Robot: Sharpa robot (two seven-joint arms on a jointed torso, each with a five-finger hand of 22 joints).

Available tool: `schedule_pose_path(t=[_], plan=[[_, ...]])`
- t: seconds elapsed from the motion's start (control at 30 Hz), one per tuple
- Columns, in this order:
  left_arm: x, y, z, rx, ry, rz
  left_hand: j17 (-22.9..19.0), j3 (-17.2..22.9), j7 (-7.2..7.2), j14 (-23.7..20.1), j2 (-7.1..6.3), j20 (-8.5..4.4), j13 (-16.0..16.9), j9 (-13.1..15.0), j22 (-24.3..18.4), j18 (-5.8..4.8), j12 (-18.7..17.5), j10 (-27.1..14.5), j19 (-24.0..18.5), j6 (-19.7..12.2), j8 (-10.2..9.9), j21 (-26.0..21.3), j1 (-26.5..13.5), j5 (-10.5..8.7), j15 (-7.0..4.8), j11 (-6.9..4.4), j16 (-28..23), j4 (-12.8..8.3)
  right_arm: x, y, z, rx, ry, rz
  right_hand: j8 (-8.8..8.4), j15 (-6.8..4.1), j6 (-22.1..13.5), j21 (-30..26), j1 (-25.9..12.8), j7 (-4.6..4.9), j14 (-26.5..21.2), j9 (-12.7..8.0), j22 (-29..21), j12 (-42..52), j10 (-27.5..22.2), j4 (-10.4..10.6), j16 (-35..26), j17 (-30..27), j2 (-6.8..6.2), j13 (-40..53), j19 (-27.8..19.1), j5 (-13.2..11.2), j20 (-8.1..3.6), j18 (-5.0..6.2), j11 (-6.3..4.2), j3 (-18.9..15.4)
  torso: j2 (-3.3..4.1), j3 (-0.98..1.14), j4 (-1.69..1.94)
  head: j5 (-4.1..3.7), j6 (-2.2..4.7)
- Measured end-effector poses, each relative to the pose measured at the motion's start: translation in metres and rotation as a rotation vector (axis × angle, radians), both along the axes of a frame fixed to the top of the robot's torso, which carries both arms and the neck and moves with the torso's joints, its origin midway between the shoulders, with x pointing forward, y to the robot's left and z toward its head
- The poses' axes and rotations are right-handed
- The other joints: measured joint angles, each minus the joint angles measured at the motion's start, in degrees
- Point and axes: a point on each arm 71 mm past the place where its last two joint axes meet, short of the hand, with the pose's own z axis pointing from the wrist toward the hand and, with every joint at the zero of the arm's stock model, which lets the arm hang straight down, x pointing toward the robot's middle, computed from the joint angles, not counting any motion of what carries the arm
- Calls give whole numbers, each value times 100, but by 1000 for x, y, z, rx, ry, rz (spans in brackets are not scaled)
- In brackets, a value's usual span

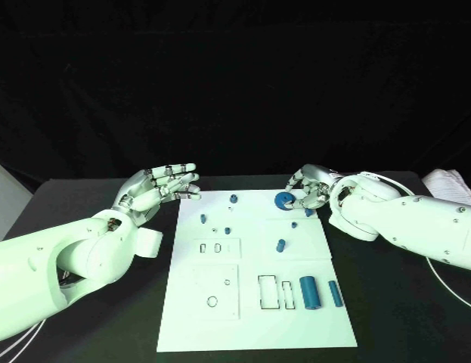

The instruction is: Assemble the parts on the task board

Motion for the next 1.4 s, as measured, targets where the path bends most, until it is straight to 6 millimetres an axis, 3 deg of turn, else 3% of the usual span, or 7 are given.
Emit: schedule_pose_path(t=[0.27,1.0,1.27,1.4], plan=[[0,1,0,3,1,1,0,0,0,0,0,0,0,0,0,0,0,0,0,0,0,0,0,0,0,0,0,0,2,1,0,-10,-10,-21,21,0,0,0,-22,0,0,5,-1,0,0,-16,0,-1,22,0,0,0,0,0,0,16,6,3,0,-36,-20],[0,1,0,8,4,-2,5,0,0,0,0,21,0,1,5,0,0,0,-20,1,0,0,0,0,0,0,0,0,7,5,-5,-38,3,-41,20,0,40,0,17,1,0,4,-3,0,-1,-62,0,-2,60,-2,-1,22,1,1,0,128,13,7,-1,-21,-59],[0,1,0,9,4,-2,10,0,0,0,24,21,0,1,11,0,0,0,-20,1,0,22,24,0,0,0,0,0,7,6,-5,-44,3,-36,108,0,217,0,38,-50,0,19,-3,29,20,-65,0,-2,84,-2,-1,22,1,1,-21,240,14,9,-2,-43,-73],[0,1,0,9,5,-2,10,1,0,0,24,21,0,2,11,0,0,0,-20,1,0,22,24,0,0,0,0,0,7,7,-5,-47,1,-33,175,-7,381,0,26,-103,-3,19,-3,51,21,-78,0,-2,129,-3,0,21,-1,1,-87,387,14,10,1,-43,-74]])
